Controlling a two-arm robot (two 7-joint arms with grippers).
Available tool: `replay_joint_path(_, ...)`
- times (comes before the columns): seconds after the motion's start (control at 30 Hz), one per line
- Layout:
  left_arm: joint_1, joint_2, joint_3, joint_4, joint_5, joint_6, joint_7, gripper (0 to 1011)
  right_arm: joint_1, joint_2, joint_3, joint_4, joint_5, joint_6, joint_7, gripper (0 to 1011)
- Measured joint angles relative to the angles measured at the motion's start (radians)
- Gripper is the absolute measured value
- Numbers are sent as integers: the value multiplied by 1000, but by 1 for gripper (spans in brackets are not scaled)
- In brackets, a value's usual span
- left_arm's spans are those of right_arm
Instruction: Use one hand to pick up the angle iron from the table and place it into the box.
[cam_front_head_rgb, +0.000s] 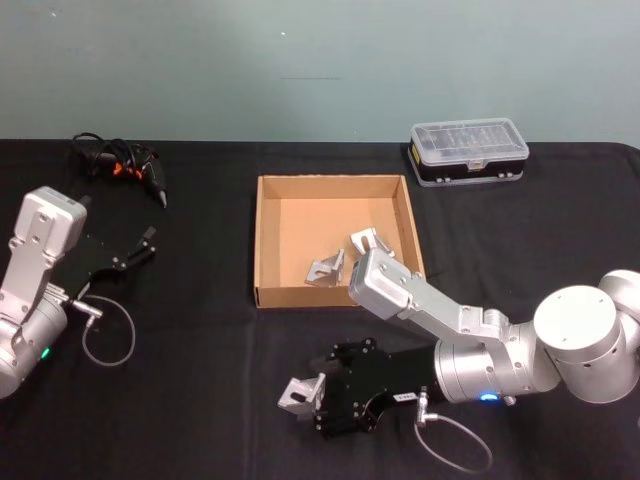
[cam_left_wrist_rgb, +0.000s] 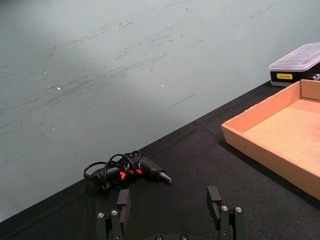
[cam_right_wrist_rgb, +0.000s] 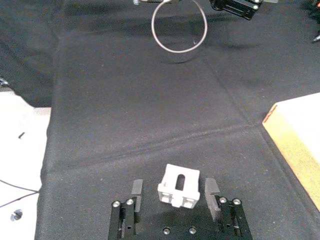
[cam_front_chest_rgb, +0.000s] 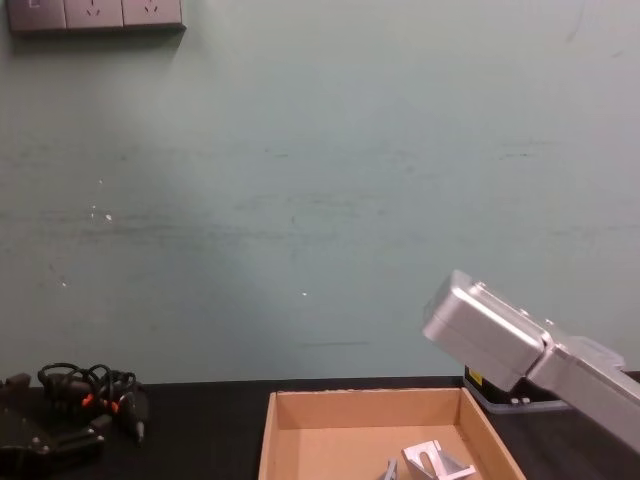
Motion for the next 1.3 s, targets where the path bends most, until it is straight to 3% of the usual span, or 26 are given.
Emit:
replay_joint_path(0.37,0,0,0,0,0,0,0,1000,4,-1,-6,-1,-7,-10,8,487)
replay_joint_path(0.7,0,0,0,0,0,0,0,1000,-1,2,3,-13,-8,-13,1,466)
replay_joint_path(0.93,0,0,0,0,0,0,0,1000,-19,25,64,-81,26,-15,-43,466)
replay_joint_path(1.17,0,0,0,0,0,0,0,1000,-35,49,177,-162,66,-23,-144,466)
replay_joint_path(1.3,0,0,0,0,0,0,0,1000,-33,42,222,-168,69,-25,-194,465)
